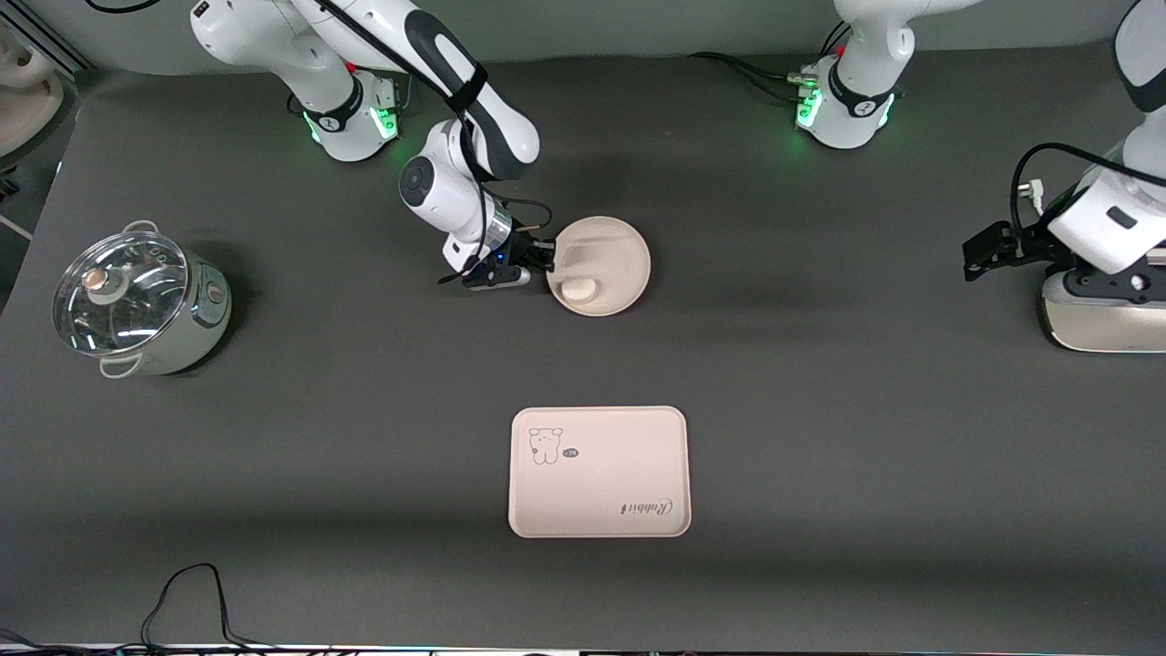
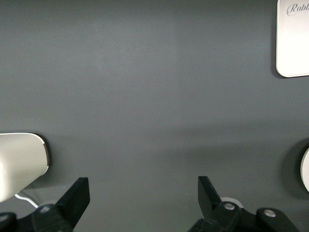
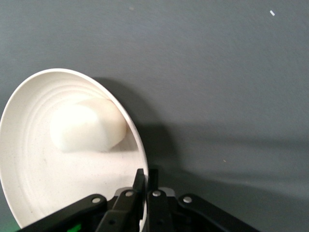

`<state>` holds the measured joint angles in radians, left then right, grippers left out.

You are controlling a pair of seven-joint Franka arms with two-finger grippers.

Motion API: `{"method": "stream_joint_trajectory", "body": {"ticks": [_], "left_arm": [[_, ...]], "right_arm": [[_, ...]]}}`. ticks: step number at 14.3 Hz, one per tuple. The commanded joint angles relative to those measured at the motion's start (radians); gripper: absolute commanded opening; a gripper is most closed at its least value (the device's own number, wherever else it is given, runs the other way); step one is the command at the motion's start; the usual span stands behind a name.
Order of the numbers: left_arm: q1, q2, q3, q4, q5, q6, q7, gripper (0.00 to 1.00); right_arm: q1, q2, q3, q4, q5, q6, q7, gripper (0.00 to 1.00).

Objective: Place bun in plate and plate on tray
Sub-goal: 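Grasp the plate rim with the right gripper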

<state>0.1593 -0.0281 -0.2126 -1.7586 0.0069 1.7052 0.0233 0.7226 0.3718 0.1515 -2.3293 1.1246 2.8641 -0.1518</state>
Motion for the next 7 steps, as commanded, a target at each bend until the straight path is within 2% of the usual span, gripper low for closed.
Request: {"method": "stream_joint_trajectory", "body": {"ticks": [1, 3, 7], "left_arm": [[-0.014, 0.017, 0.007, 0.030, 0.008, -0.006, -0.003, 1.00], [-0.017, 0.020, 0.006, 0.037, 0.008, -0.009, -0.005, 1.00], [-0.021, 0.020, 0.004, 0.037, 0.010, -0.007, -0.005, 1.00]], "right_arm": [[-0.023, -0.065, -0.003, -0.004, -0.070, -0.011, -0.038, 0.00], [-0.029, -0.118, -0.012, -0.002, -0.121, -0.067, -0.038, 0.00], [-0.100, -0.244, -0.042, 0.008, -0.351, -0.255, -0.032, 0.00]]}}
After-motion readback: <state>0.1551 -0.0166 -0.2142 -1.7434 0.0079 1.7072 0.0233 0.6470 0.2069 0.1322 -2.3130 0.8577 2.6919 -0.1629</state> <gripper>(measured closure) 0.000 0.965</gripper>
